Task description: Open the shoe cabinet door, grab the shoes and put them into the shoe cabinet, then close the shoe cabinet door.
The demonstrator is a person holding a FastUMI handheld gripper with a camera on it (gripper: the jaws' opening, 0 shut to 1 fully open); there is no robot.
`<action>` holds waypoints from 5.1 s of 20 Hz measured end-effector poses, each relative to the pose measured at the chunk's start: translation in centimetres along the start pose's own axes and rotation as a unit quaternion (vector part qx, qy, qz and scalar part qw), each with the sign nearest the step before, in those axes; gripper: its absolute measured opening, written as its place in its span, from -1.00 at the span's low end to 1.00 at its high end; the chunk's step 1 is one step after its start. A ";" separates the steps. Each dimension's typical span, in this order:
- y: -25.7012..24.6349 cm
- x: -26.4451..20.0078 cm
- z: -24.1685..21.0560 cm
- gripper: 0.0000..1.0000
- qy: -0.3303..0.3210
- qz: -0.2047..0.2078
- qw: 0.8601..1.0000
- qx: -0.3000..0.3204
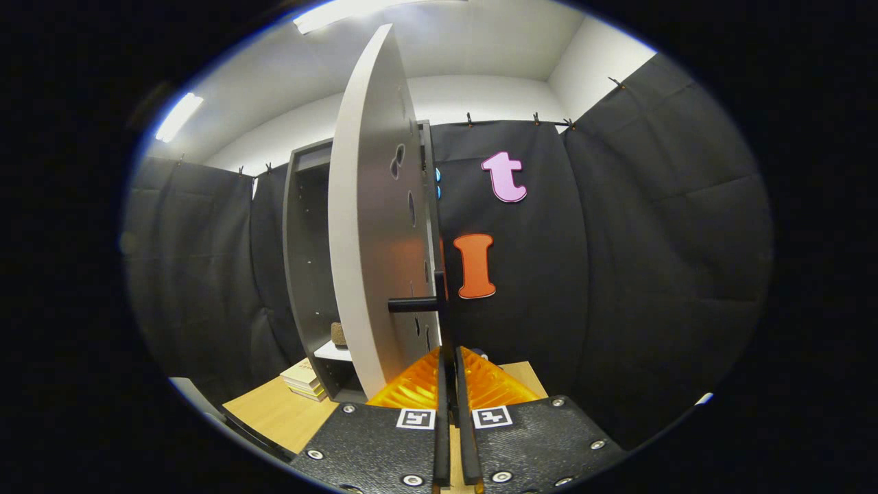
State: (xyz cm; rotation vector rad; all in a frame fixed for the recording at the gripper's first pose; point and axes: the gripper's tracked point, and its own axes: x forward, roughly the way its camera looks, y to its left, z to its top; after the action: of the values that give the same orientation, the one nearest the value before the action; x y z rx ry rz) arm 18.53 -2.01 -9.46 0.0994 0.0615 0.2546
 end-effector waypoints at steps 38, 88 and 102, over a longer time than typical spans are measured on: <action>12.1 -2.7 -2.9 0.66 -0.026 -0.105 0.994 -0.022; 17.7 11.9 -43.2 -0.90 0.296 -0.028 0.954 0.037; 17.6 11.2 -20.1 -0.91 0.198 -0.041 0.979 -0.020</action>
State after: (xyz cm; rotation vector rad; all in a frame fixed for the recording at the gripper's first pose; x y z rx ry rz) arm 23.51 19.64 -28.05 0.0044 0.4553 0.1897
